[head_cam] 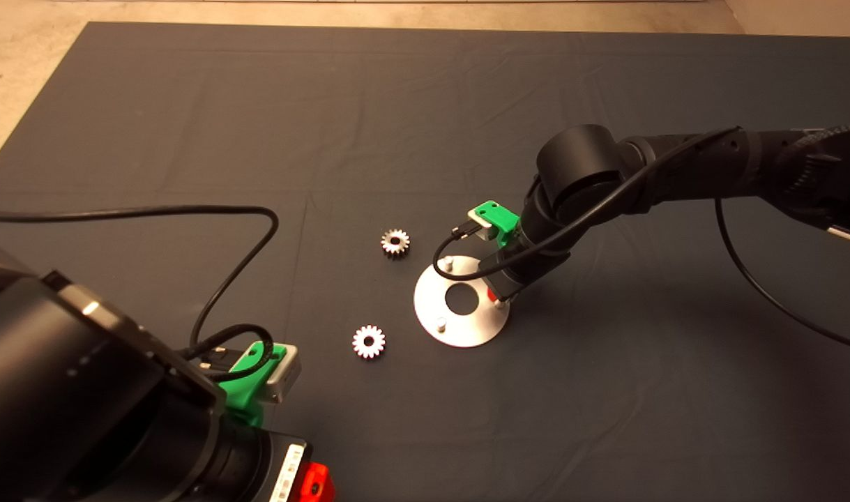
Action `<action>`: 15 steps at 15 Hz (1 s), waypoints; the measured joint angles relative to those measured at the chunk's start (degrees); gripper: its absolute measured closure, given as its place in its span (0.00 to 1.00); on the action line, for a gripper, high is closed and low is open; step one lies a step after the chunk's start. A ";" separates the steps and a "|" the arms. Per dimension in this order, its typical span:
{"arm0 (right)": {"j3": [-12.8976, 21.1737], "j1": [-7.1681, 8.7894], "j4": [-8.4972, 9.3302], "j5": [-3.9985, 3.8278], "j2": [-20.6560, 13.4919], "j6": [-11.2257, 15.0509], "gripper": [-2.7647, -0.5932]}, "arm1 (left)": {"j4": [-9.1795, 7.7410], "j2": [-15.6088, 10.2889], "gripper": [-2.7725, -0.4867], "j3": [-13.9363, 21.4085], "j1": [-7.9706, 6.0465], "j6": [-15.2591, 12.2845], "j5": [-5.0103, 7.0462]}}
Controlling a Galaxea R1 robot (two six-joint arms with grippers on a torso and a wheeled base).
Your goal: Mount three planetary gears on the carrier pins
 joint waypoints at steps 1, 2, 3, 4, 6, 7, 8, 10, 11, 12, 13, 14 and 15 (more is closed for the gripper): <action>0.00 0.00 -0.17 -0.01 0.07 0.00 0.77 | 0.00 -0.02 0.01 0.00 0.00 0.00 0.00; 0.00 0.00 -0.21 0.05 0.18 -0.02 0.77 | 0.00 0.00 0.01 0.00 0.00 0.00 0.00; 0.00 0.00 -0.23 0.00 0.27 0.00 0.77 | 0.00 0.00 0.01 0.00 0.00 0.00 0.00; 0.00 0.00 -0.23 0.02 0.29 0.00 0.77 | 0.00 0.00 0.01 0.00 0.00 0.00 0.00; 0.00 -0.33 -0.43 0.00 0.27 0.02 0.77 | 0.00 0.00 0.01 0.01 -0.02 0.00 0.00; 0.06 -0.35 -0.56 -0.01 0.29 0.02 0.77 | 0.00 0.00 0.01 0.00 -0.02 0.00 -0.02; 0.06 -0.35 -0.61 -0.01 0.29 0.04 0.77 | 0.00 0.00 0.01 0.02 0.00 0.00 0.00; 0.06 -0.41 -0.65 -0.01 0.29 0.04 0.77 | 0.00 0.00 0.01 0.02 0.00 0.00 0.00; 0.13 -0.44 -0.73 -0.04 0.29 0.06 0.77 | 0.00 0.00 0.01 0.02 0.00 0.00 0.00; 0.22 -0.44 -0.80 -0.09 0.29 0.09 0.77 | 0.00 0.00 0.01 0.02 0.00 0.00 0.00; 0.33 -0.46 -0.84 -0.11 0.30 0.17 0.77 | -0.02 0.00 0.01 0.02 0.00 0.00 0.00; 0.39 -0.48 -0.86 -0.10 0.30 0.17 0.77 | 0.00 0.01 0.01 0.02 0.00 0.00 0.00; 0.46 -0.49 -0.89 -0.11 0.30 0.20 0.77 | 0.00 0.15 0.01 0.02 0.00 0.00 0.00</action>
